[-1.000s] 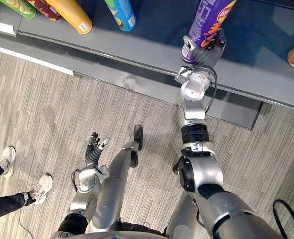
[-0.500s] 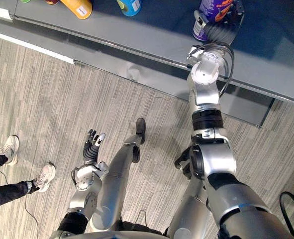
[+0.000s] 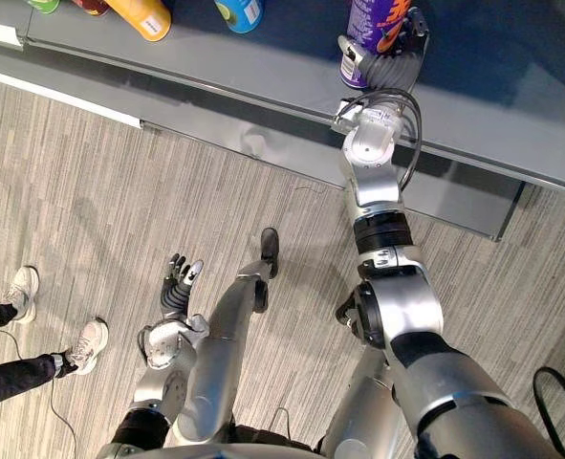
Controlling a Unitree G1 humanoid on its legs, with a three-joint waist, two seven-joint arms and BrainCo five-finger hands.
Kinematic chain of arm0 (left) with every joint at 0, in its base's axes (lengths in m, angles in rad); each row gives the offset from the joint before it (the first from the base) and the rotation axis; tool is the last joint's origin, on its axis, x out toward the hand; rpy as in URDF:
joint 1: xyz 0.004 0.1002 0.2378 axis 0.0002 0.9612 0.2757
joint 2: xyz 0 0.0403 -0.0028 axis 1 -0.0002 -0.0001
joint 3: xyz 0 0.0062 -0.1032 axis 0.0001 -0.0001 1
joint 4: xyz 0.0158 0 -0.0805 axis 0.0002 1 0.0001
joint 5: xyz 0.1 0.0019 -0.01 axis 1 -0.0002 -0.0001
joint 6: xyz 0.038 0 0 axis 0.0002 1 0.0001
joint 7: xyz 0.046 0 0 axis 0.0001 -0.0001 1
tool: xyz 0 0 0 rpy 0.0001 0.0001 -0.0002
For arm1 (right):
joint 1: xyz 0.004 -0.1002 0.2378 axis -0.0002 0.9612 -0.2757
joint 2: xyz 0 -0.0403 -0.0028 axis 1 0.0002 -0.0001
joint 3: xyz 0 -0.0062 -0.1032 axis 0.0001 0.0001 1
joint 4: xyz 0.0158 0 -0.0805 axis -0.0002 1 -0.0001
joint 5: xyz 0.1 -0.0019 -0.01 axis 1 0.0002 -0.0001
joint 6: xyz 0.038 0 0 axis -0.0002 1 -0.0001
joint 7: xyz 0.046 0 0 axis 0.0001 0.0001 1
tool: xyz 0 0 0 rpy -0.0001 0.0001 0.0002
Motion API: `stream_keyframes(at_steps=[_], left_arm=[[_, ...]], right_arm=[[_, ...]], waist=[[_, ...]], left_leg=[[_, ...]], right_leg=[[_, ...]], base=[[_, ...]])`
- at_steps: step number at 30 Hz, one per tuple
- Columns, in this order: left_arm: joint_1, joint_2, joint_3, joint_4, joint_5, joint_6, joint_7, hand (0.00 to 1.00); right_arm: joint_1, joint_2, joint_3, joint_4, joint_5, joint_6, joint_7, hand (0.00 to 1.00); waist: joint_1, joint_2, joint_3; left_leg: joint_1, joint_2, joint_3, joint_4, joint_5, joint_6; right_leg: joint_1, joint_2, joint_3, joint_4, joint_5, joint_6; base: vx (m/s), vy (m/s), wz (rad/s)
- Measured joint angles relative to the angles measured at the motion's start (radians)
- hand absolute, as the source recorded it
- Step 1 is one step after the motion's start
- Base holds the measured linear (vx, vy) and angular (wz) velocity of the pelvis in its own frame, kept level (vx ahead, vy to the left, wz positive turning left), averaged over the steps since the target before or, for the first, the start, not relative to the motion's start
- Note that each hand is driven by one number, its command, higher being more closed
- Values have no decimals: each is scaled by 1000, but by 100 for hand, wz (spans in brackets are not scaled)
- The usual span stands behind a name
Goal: Put the gum and the chips on the shelf.
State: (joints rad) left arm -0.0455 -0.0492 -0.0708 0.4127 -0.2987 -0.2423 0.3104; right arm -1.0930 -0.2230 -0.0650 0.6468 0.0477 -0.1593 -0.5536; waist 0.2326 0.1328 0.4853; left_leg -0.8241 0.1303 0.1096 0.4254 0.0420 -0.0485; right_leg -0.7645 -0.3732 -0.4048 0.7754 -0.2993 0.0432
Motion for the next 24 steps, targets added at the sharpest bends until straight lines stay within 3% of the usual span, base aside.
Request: stream_keyframes(at_steps=[15, 21, 24], left_arm=[[-11, 0, 10, 69, -9, 0, -1, 0], [-40, -3, 100, 234, 1, 3, -4, 0], [-50, 10, 161, 327, 1, 5, -29, 0]], right_arm=[[46, 7, 91, 58, 0, -36, 40, 0], [211, 110, 152, 80, 1, -40, 74, 0], [334, 171, 194, 103, 1, -38, 130, 0]], waist=[[3, -6, -7], [-17, -39, -33], [-48, -70, -57]], left_leg=[[15, 14, 19, 20, -7, -4], [108, 63, 57, 33, -40, -18], [180, 103, 96, 33, -66, -25]], right_leg=[[3, 13, 26, 0, 2, 1], [77, 72, 69, -49, 14, 6], [135, 119, 99, -105, 34, 12]], base=[[34, -66, -5], [29, -78, -34], [22, -44, -57]])
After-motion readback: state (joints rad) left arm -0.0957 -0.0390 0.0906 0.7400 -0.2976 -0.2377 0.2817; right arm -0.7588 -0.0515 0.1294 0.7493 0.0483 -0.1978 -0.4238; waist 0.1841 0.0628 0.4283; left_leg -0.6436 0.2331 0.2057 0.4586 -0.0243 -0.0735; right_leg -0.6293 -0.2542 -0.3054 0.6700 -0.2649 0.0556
